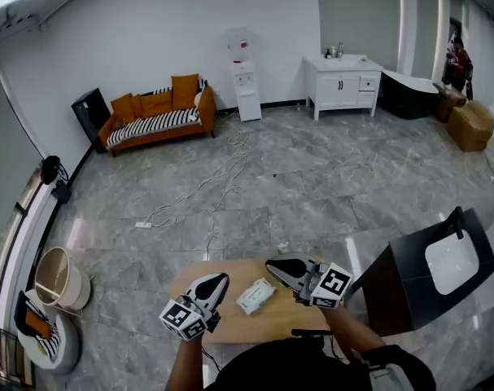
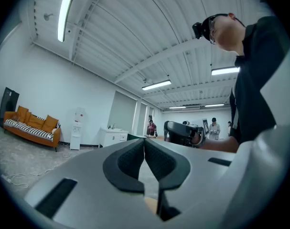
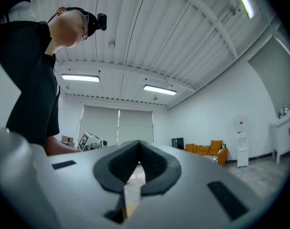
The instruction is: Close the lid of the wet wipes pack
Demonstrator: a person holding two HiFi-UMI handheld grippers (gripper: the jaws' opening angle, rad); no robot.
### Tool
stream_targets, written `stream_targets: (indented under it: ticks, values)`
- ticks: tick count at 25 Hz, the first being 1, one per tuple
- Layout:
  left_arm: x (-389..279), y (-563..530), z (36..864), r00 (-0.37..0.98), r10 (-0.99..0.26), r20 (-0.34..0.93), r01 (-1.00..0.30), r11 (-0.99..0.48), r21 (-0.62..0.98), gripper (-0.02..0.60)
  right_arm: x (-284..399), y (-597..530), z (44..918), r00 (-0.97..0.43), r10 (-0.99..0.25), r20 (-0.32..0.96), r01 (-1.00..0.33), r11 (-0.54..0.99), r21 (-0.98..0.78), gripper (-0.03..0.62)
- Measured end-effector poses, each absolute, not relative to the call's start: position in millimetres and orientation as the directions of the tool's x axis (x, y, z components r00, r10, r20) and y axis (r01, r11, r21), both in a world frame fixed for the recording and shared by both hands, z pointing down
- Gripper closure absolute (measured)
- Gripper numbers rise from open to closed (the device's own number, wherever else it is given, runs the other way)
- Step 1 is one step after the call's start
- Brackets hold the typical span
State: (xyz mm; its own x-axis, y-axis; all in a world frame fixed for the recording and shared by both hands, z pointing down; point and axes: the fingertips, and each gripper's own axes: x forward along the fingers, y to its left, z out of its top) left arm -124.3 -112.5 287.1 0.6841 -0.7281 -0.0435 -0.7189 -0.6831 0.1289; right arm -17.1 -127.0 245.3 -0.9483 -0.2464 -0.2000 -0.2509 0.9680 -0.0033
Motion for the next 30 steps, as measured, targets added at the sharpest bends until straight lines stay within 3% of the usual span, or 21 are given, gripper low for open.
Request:
stream_targets:
  ticks: [16, 23, 30]
  values:
    - [-63.8, 101.1, 306.8, 0.723, -0.688, -0.062, -0.668, -0.72, 0.19, 0.565, 40.4, 95.9, 263.0, -0.945, -0.271, -0.182, -0.258, 0.962, -0.094, 0.583]
    - [-34.4, 160.2, 285.3, 0.69, -0.717, -0.098, -0.701, -0.697, 0.151, 0.565, 67.5, 156.2, 253.3, -0.954, -0.205, -0.219, -0.19, 0.978, -0.088, 0.583]
    - [41.7, 234.6, 289.3, 0.671, -0.734, -0.108, -0.714, -0.679, 0.171, 0.565, 144.6, 229.8, 257.3, -0.953, -0.197, -0.23, -0.182, 0.98, -0.085, 0.583]
